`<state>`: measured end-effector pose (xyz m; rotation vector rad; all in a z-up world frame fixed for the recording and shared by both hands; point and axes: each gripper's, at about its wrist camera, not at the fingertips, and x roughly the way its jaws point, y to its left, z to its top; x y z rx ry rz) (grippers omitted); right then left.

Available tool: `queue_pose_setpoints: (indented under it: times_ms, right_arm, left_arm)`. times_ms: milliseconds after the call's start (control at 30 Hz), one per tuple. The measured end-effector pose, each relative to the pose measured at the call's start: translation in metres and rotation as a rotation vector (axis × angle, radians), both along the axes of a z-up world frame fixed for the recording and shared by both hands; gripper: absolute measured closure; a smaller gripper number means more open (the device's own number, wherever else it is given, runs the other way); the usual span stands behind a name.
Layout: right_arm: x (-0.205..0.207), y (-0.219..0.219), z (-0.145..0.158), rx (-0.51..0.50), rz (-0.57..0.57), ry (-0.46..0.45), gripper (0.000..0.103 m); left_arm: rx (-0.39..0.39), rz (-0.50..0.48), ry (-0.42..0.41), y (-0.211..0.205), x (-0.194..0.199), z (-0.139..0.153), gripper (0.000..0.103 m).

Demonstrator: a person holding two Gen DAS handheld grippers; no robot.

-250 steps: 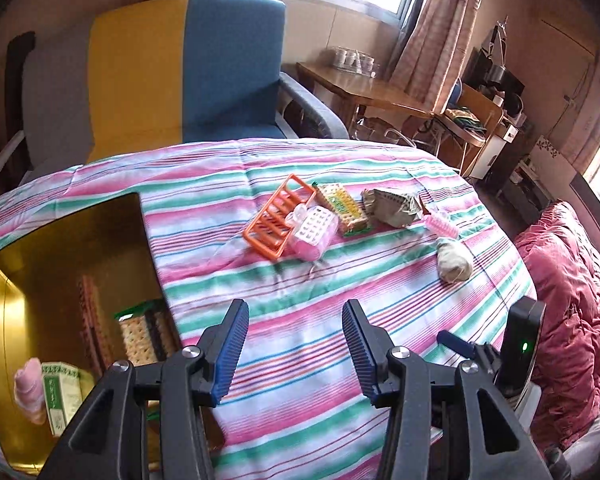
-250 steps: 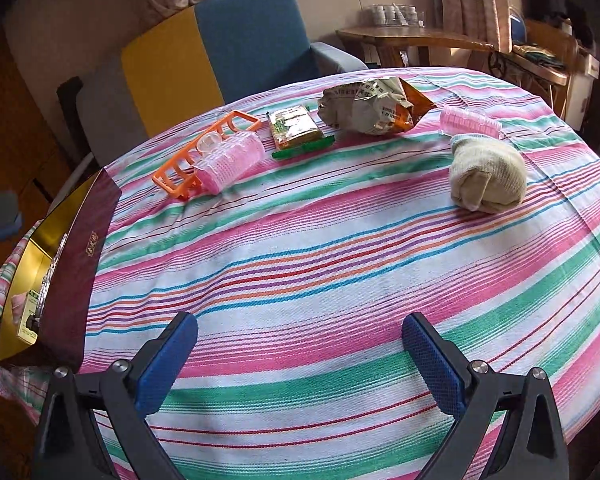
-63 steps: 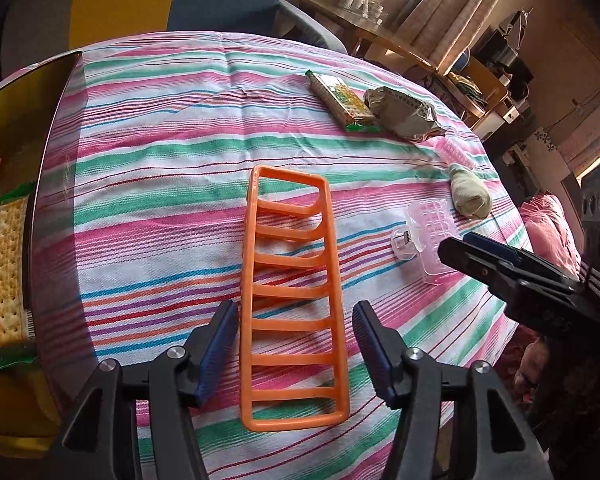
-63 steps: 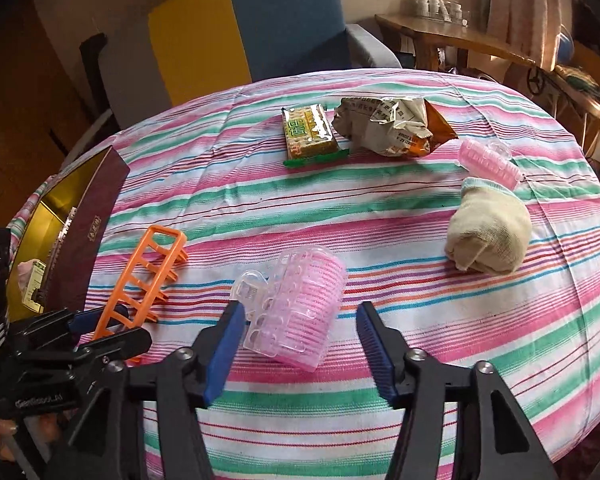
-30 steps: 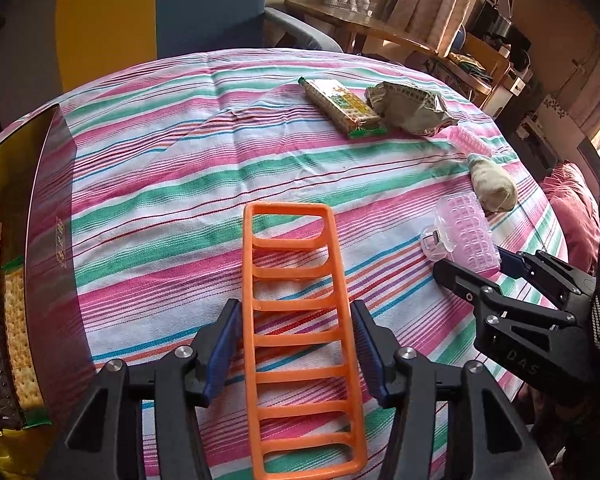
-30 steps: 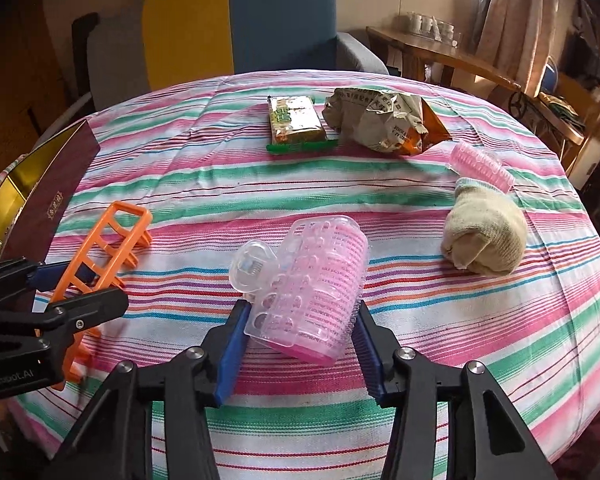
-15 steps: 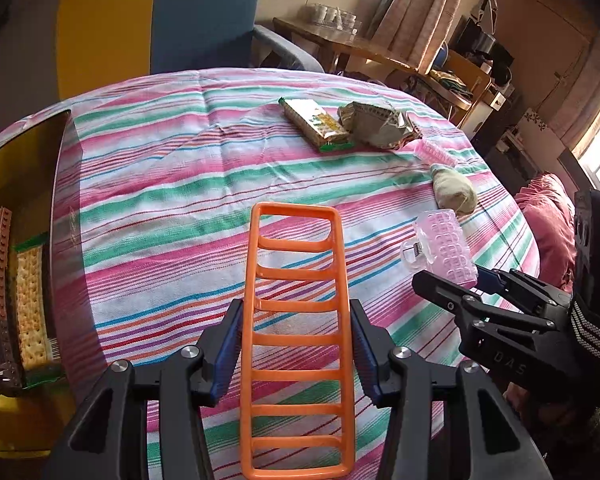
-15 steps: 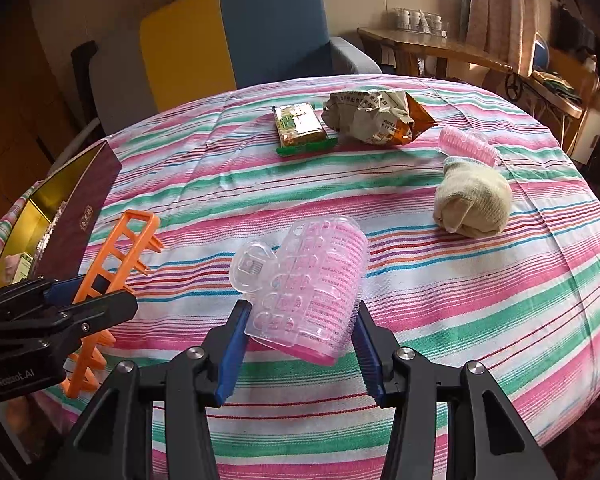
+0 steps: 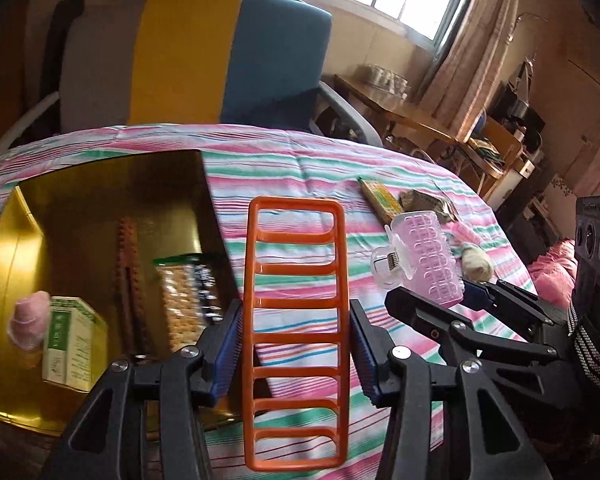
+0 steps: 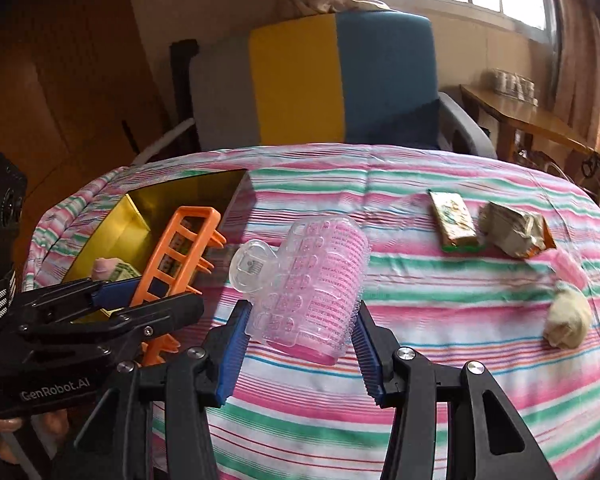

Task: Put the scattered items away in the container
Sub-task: 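Carry the orange rack in the left tool while the right tool carries the pink roller into the tray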

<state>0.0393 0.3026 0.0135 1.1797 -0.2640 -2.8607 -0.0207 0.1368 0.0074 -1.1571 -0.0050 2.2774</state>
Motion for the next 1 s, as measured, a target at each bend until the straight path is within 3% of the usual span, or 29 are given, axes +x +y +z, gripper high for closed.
queue_pose_setpoints:
  times_ms: [167, 433, 633, 1000]
  right_arm:
    - [-0.029, -0.049, 0.007, 0.014, 0.117, 0.028, 0.053]
    - [-0.08, -0.101, -0.009, 0.01, 0.216, -0.032, 0.053]
    - [-0.108, -0.121, -0.03, 0.034, 0.223, -0.099, 0.053]
    - [-0.134, -0.13, -0.052, 0.046, 0.205, -0.18, 0.051]
  left_arm:
    - [0.003, 0.137, 0.005, -0.058, -0.02, 0.002, 0.052]
    - [-0.014, 0.289, -0.025, -0.119, -0.053, -0.017, 0.053]
    - [-0.029, 0.319, -0.045, -0.133, -0.07, -0.032, 0.053]
    - [-0.088, 0.303, -0.04, -0.123, -0.104, -0.039, 0.053]
